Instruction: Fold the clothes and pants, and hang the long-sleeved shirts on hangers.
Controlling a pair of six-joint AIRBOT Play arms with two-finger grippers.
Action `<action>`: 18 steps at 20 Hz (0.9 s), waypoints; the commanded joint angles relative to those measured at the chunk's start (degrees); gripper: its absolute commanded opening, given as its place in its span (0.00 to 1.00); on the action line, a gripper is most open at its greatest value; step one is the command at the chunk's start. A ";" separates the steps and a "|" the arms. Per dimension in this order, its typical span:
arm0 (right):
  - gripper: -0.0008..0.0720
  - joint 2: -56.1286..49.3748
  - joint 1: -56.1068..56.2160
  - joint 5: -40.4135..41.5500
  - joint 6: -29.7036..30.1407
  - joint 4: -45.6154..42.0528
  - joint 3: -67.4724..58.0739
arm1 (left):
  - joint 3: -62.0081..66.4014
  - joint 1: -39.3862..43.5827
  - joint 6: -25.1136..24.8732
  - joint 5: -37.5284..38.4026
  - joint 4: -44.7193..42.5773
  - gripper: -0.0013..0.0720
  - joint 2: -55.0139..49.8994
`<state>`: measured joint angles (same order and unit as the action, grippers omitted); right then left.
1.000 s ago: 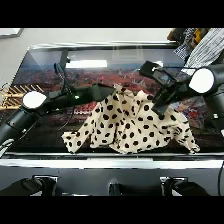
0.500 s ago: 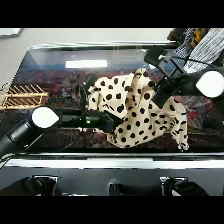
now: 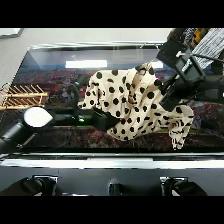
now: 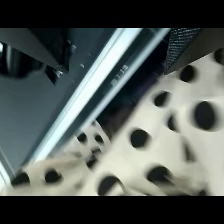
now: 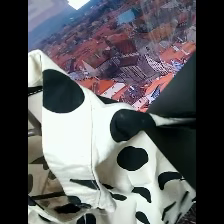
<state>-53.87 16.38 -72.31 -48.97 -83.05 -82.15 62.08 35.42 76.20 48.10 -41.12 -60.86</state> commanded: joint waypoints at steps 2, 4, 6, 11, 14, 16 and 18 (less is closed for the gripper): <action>0.04 0.57 0.04 -1.53 9.09 3.96 0.00 | 0.11 -12.68 -9.60 7.08 -0.74 0.93 6.01; 0.04 -0.35 0.04 -3.48 16.15 6.16 0.02 | 0.11 -17.09 -24.68 10.38 -0.74 0.93 7.85; 0.04 -2.19 0.07 -7.48 22.91 8.39 0.02 | 0.04 -18.91 -40.87 15.26 -0.92 0.93 7.98; 0.04 -3.76 0.07 -8.57 28.89 12.96 0.02 | 0.04 -18.78 -48.81 20.68 -8.04 0.93 5.66; 0.04 -3.80 0.07 -8.07 28.89 14.29 0.02 | 0.04 -18.73 -49.44 21.81 -8.46 0.93 3.89; 0.04 -3.80 0.07 -7.65 28.89 14.75 0.02 | 0.04 -18.18 -51.30 21.97 -8.44 0.93 2.86; 0.04 -3.80 0.07 -7.17 28.89 15.98 0.02 | 0.04 -17.57 -53.31 21.90 -8.44 0.93 1.73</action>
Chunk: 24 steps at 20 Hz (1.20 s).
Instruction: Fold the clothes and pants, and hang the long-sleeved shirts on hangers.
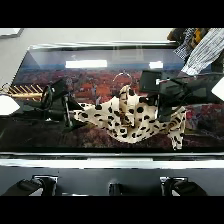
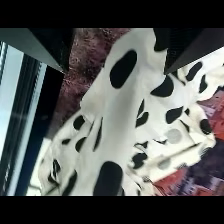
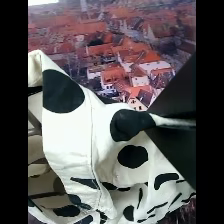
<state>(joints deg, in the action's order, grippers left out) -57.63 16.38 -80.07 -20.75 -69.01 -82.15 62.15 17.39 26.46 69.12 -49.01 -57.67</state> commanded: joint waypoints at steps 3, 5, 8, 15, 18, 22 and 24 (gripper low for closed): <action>0.04 -0.04 0.04 0.50 0.66 3.45 0.02 | -0.02 0.55 -3.58 -0.39 -0.57 0.78 -2.95; 0.04 -0.04 0.04 0.50 0.66 3.87 0.02 | 0.00 0.55 -5.11 -1.57 -0.55 0.30 -2.93; 0.04 -0.04 0.07 0.50 0.61 3.87 0.02 | 0.00 0.48 -5.05 -2.60 -0.55 0.12 -2.91; 0.46 0.22 0.04 0.52 -9.62 2.01 -0.02 | 0.00 0.44 -5.07 -2.71 -0.55 0.04 -0.70; 0.57 2.91 -0.26 0.72 -10.19 -1.36 -0.02 | 0.00 0.44 -5.07 -2.71 -0.55 0.04 0.48; 0.59 8.31 -9.90 0.02 -13.99 -1.95 -0.02 | 0.00 0.46 -5.07 -2.69 -0.50 0.04 2.12; 0.67 8.72 -17.59 -1.57 -13.97 1.55 0.13 | 0.00 0.46 -5.07 -2.69 -0.50 0.04 3.17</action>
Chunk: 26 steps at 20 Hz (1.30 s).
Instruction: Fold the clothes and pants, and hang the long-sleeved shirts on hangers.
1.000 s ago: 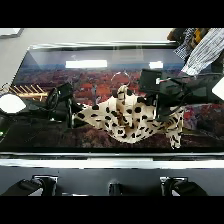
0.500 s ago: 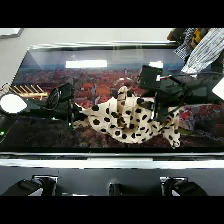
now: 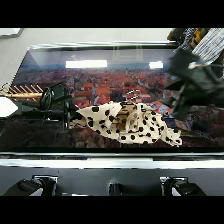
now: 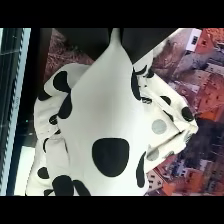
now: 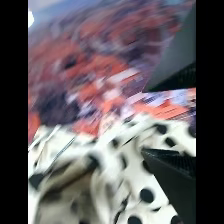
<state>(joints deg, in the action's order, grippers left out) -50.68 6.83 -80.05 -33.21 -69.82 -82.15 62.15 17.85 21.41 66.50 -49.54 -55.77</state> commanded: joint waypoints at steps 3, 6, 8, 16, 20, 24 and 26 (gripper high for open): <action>0.75 -0.09 -16.13 -2.97 2.12 7.89 4.72 | 0.00 0.00 -0.02 -0.07 0.02 0.04 2.54; 0.76 -3.93 -16.87 -3.23 8.92 9.77 11.13 | 0.00 0.04 -0.02 -0.04 0.04 0.04 2.80; 0.76 -7.34 -16.87 -3.19 11.30 13.44 12.72 | 0.00 0.04 -0.02 -0.04 0.04 0.04 2.78; 0.77 -19.39 -16.85 -2.29 23.67 22.32 12.90 | 0.00 0.04 0.00 -0.04 0.04 0.04 2.78; 0.77 -24.17 -16.85 -1.92 25.81 26.10 12.90 | 0.00 0.04 0.00 -0.04 0.04 0.04 2.78; 0.77 -27.91 -16.85 -1.03 27.04 29.55 12.90 | 0.00 0.04 0.07 -0.04 0.04 0.04 2.71; 0.72 -29.05 -16.85 -1.09 27.08 29.57 12.90 | 0.00 0.04 0.22 -0.02 0.04 0.04 2.69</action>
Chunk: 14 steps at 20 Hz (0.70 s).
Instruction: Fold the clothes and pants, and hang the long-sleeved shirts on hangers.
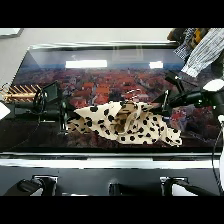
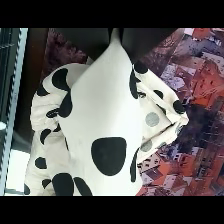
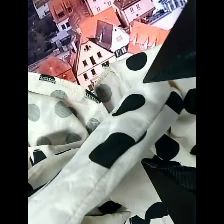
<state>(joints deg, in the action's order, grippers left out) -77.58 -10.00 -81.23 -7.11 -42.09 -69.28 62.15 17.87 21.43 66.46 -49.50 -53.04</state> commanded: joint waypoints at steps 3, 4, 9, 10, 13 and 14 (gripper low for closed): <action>0.56 -3.39 -0.02 -1.40 3.63 2.64 0.02 | 0.00 0.02 0.22 0.02 0.00 0.04 -0.04; 0.54 -3.69 -0.02 -1.40 3.63 2.73 0.02 | 0.00 0.02 0.26 0.02 0.00 0.04 -0.04; 0.05 -2.86 -0.07 -4.24 3.54 2.80 0.00 | 0.00 0.02 1.09 0.02 0.00 0.04 -0.02; 0.05 -2.08 -0.09 -4.42 3.45 2.64 0.00 | 0.00 0.02 1.09 0.02 0.20 0.04 -0.02; 0.04 2.05 -0.09 -4.37 2.71 2.23 0.00 | 0.00 0.02 1.09 0.00 1.05 0.04 -0.02; 0.04 3.85 -0.09 -4.37 1.07 2.16 0.00 | 0.00 0.02 1.09 0.00 1.51 0.05 -0.02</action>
<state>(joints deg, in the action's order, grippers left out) -77.12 -10.13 -84.75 -3.77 -40.07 -69.28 62.15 17.85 22.50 66.50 -49.06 -53.01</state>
